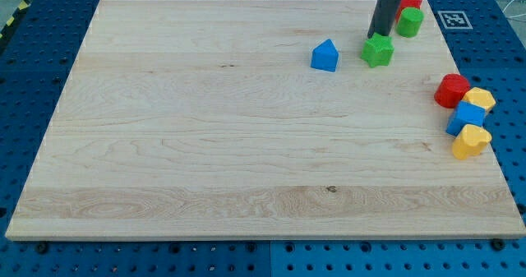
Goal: Slide the green star towards the blue triangle
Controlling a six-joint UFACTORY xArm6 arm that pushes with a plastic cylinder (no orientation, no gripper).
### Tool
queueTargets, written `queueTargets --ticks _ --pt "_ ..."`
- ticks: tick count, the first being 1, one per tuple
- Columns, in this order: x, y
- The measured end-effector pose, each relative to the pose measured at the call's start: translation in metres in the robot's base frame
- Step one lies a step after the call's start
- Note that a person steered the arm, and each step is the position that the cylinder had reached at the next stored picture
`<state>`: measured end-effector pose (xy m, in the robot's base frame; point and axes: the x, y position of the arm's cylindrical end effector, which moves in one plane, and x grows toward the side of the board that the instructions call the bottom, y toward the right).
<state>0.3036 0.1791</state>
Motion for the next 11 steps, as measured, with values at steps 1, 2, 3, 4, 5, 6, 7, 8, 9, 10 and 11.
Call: queueTargets --ticks 1,2,3,4,5,6,7,8,9,10,11 --pt "0.013 -0.003" --pt "0.013 -0.001" --pt "0.011 0.021" --pt "0.012 0.049" --pt "0.023 0.065" --pt "0.048 0.066" --pt "0.068 0.055" --pt "0.063 0.028" --pt "0.044 0.007" --pt "0.034 0.003" --pt "0.021 0.009"
